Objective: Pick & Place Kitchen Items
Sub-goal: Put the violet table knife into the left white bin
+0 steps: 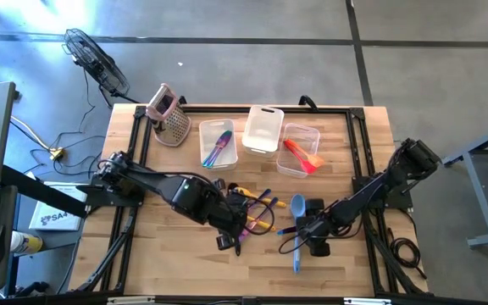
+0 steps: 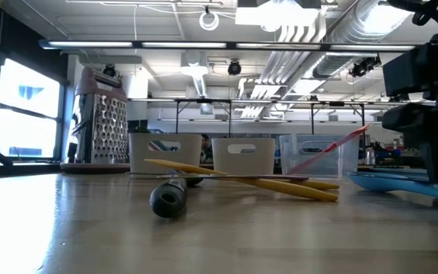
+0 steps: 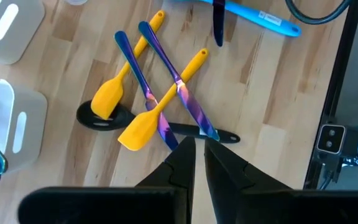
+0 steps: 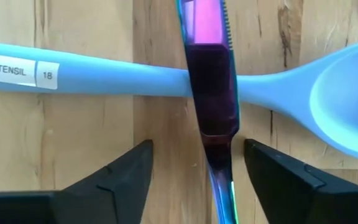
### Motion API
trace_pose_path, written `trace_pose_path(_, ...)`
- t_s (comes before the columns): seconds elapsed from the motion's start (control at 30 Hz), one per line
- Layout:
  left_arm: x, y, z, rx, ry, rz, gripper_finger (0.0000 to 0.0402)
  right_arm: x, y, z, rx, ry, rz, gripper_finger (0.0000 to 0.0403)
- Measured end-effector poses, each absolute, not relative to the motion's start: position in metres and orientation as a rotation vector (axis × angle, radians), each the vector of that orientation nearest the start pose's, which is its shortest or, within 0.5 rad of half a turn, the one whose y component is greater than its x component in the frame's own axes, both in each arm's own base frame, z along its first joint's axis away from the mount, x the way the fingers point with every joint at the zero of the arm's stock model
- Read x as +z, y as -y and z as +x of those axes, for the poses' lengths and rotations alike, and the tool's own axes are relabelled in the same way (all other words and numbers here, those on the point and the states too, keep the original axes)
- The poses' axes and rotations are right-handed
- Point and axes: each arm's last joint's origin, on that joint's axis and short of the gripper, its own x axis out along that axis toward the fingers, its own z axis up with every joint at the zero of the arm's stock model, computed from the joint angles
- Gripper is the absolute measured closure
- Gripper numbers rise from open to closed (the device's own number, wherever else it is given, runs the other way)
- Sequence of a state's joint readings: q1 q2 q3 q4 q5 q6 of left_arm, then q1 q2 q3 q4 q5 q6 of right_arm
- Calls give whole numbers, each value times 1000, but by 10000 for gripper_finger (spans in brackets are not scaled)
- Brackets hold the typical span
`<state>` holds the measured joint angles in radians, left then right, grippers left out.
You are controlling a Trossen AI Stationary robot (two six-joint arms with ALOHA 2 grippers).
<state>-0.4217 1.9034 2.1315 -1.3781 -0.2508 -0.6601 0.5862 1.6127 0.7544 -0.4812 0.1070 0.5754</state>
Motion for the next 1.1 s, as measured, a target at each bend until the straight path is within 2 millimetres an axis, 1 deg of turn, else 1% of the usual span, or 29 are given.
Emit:
trace_pose_path(0.23,380,145,341,207,-1070,-215,371,127,-135,220,13,-1326,40,219)
trace_pose_path(0.77,381,146,343,201,-1047,-225,371,126,-136,220,37,-1331,37,364)
trace_pose_path(0.93,381,146,343,201,-1046,-225,371,126,-136,220,36,-1331,38,366)
trace_pose_path(1.1,381,146,343,202,-1046,-224,371,126,-135,220,-15,-1317,60,346)
